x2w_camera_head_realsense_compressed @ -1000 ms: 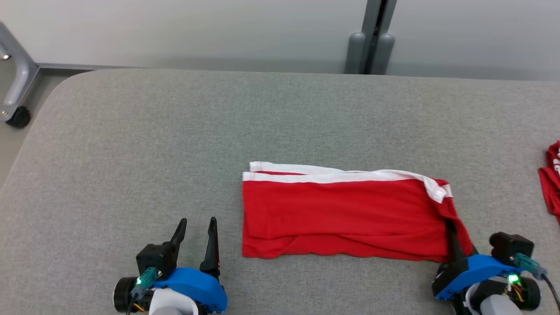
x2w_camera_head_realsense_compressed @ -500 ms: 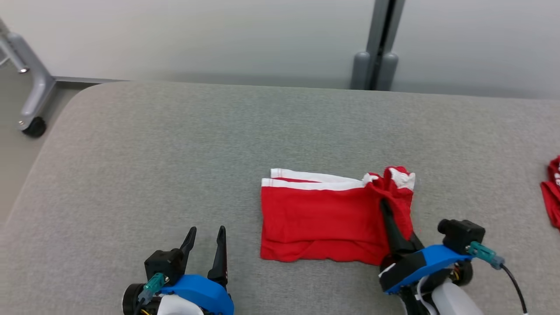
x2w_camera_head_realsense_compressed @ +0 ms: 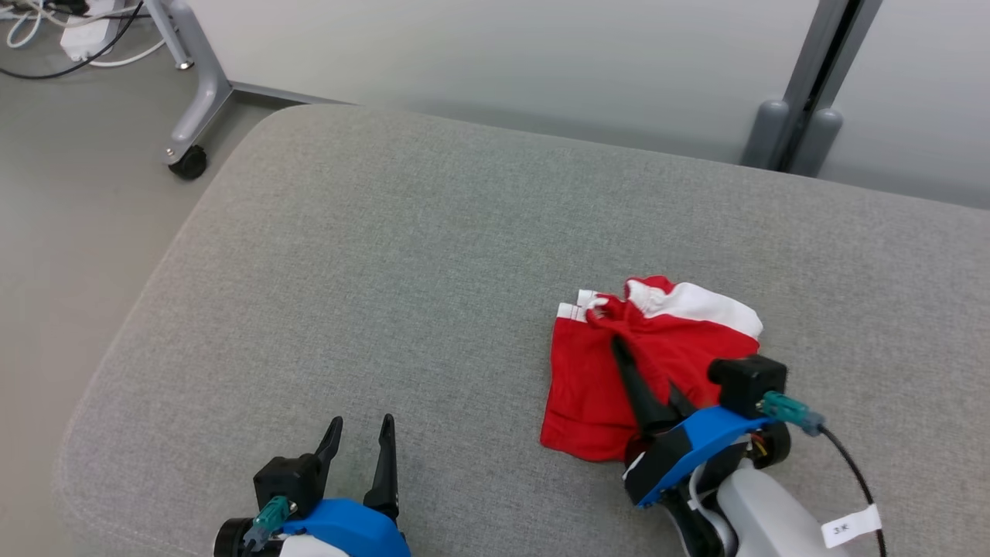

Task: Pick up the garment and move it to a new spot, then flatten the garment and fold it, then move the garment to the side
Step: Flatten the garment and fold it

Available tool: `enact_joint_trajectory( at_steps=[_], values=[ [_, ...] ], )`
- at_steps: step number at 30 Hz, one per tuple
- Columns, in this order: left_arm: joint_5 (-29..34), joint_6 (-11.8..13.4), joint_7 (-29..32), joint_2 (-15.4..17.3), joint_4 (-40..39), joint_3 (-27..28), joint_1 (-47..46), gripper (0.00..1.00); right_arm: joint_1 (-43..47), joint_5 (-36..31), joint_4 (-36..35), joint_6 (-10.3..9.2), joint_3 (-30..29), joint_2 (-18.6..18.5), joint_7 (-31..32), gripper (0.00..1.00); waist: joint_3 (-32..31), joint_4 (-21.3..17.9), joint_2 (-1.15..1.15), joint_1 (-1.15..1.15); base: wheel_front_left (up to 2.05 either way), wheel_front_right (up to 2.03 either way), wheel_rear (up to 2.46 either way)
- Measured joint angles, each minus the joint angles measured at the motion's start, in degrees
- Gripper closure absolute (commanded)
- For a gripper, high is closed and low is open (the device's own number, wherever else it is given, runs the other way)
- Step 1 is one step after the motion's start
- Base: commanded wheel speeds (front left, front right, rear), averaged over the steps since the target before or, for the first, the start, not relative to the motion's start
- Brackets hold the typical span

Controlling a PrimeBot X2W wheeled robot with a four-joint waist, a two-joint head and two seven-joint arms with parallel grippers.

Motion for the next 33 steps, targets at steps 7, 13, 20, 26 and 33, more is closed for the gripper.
enact_joint_trajectory(
  at_steps=[7, 13, 20, 26, 33],
  values=[
    [0.37, 0.08, 0.0, -0.02, 0.36, 1.42, 0.51, 0.0, -1.1, 1.72, -0.54, 0.01, 7.34, 0.07, -0.01, 0.0, 0.8, -1.01, 0.0, 0.0, 0.0, 0.0, 0.0],
    [2.21, -0.09, 0.01, -0.02, 0.0, 2.98, -0.05, 0.0, 0.34, -4.56, -4.54, 0.01, 1.94, 0.05, -0.01, 0.0, 0.07, -5.0, 0.0, 0.0, 0.0, 0.0, 0.0],
    [5.71, -0.37, 0.0, -0.03, -1.99, 5.35, -0.4, 0.0, 6.8, -15.03, -8.7, 0.01, -11.57, -0.03, -0.01, 0.0, -1.56, -9.89, 0.0, 0.01, 0.0, 0.0, 0.0],
    [9.66, -0.53, 0.0, -0.05, -4.64, 7.11, 1.19, 0.0, 10.77, -19.97, -10.04, 0.01, -17.81, -0.03, -0.01, 0.0, -3.05, -13.04, 0.0, 0.0, 0.0, 0.0, 0.0],
    [12.22, -0.71, 0.0, -0.03, -7.64, 7.78, 4.97, 0.0, 14.35, -22.38, -9.94, 0.01, -21.84, -0.04, -0.01, 0.0, -5.12, -15.12, 0.0, 0.0, 0.0, 0.0, 0.0]
  ],
)
